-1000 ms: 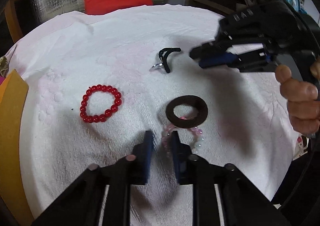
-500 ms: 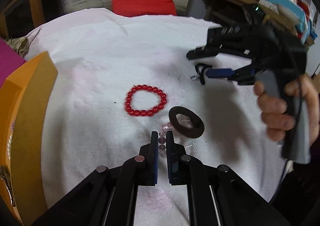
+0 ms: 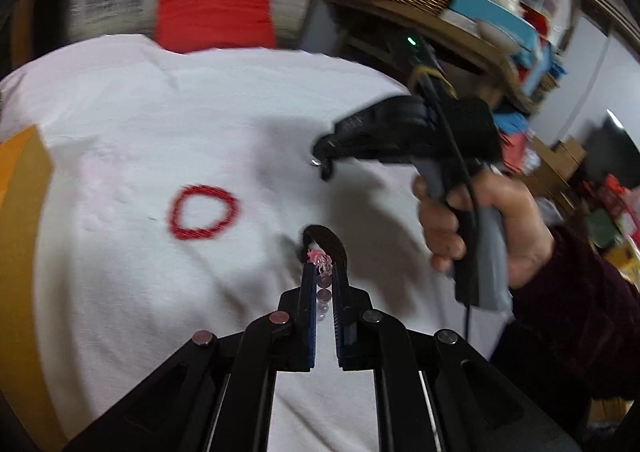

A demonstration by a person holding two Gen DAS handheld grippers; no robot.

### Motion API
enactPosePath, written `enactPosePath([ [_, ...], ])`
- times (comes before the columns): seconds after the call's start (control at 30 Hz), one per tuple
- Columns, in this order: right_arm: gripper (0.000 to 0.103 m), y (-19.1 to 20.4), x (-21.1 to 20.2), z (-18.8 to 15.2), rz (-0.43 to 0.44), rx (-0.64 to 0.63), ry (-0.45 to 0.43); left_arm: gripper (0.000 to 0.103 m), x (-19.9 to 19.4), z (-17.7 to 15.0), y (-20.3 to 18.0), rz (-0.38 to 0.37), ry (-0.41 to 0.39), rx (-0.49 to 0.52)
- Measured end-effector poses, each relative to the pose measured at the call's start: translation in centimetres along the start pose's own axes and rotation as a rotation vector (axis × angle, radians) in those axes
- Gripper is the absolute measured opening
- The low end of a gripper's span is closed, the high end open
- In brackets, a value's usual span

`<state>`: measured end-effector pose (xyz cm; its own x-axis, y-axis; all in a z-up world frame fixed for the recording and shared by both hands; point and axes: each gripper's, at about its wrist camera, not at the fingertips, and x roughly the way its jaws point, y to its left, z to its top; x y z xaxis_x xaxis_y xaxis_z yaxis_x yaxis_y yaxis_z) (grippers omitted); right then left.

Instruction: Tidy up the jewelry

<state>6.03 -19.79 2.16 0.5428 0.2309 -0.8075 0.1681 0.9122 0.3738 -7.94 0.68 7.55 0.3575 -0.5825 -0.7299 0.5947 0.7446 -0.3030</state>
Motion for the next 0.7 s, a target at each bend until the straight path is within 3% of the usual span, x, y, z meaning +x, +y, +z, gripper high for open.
enactPosePath([
  [0.33,0.007,-4.1,-4.5,-1.6,0.029,0.058,-0.032,0.008,1.8,-1.8,-0.5,0.101,0.112,0.063],
  [0.53,0.007,-5.1,-7.0,-2.3,0.061,0.095,-0.068,0.008,1.5,-2.2,-0.2,0.111,0.094,0.063],
  [0.7,0.007,-5.5,-7.6,-2.9,0.077,0.126,-0.057,0.01,2.7,-2.6,-0.3,0.155,0.138,0.082],
])
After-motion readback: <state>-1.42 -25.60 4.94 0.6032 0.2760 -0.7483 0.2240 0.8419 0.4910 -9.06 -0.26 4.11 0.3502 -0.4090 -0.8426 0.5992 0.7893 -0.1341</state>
